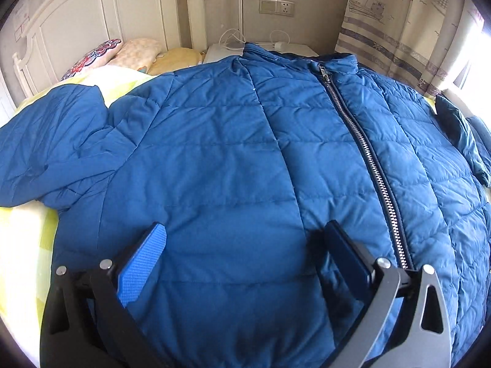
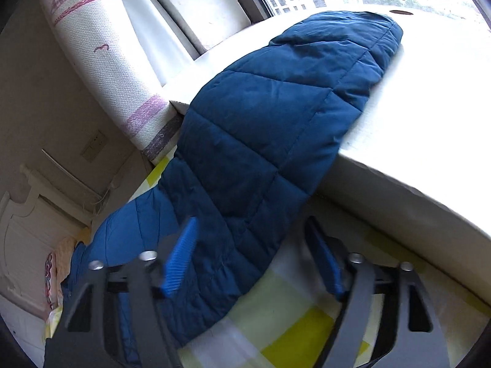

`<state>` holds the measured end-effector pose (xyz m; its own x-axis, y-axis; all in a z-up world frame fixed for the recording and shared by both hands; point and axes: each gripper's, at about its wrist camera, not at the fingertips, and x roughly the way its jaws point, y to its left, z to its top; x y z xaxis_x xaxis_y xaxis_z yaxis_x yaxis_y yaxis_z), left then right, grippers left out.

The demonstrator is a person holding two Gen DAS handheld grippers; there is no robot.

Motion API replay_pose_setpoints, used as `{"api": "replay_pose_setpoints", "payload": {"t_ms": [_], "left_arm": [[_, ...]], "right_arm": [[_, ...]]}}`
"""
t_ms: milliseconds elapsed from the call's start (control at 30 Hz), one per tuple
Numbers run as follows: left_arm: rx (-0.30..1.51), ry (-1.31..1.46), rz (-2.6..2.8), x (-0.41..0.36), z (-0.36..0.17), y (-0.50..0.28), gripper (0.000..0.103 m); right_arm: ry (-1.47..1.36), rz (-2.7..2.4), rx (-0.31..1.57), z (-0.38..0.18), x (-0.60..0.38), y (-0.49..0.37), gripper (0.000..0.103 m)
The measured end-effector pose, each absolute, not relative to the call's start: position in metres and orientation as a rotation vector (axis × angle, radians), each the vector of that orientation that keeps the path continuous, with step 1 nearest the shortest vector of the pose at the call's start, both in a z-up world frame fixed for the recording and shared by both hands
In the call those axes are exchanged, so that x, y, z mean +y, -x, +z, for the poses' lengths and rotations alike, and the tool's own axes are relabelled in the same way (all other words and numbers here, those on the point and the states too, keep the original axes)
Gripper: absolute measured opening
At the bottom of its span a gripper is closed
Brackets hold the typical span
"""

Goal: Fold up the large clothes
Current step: 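Grasp the jacket sleeve by the window with the right tool and lift it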

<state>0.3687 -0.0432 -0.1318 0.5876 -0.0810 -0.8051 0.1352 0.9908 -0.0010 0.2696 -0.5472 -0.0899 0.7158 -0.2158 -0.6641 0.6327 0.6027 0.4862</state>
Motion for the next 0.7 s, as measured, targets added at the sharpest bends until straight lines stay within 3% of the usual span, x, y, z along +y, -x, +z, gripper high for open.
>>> {"api": "replay_pose_setpoints", "payload": {"t_ms": [100,300,467,600,700], "left_arm": [[0.934,-0.061,-0.134,-0.042,-0.132,-0.366,0.101],[0.931,-0.055,-0.137,-0.041,-0.131,-0.366,0.101],[0.926,-0.033,-0.145,-0.037,-0.129,-0.364,0.101],[0.916,0.008,-0.153,-0.03,-0.127,-0.363,0.101],[0.913,0.019,-0.157,-0.028,-0.126,-0.361,0.101]], "right_arm": [[-0.591,-0.468,0.479,-0.046,-0.5,-0.285,0.035],[-0.314,0.023,0.438,0.013,-0.34,-0.328,0.034],[-0.171,0.278,0.632,-0.018,-0.228,-0.351,0.034],[-0.129,0.293,0.941,-0.095,-0.2,-0.374,0.035],[-0.173,0.322,0.933,-0.088,-0.211,-0.366,0.039]]}}
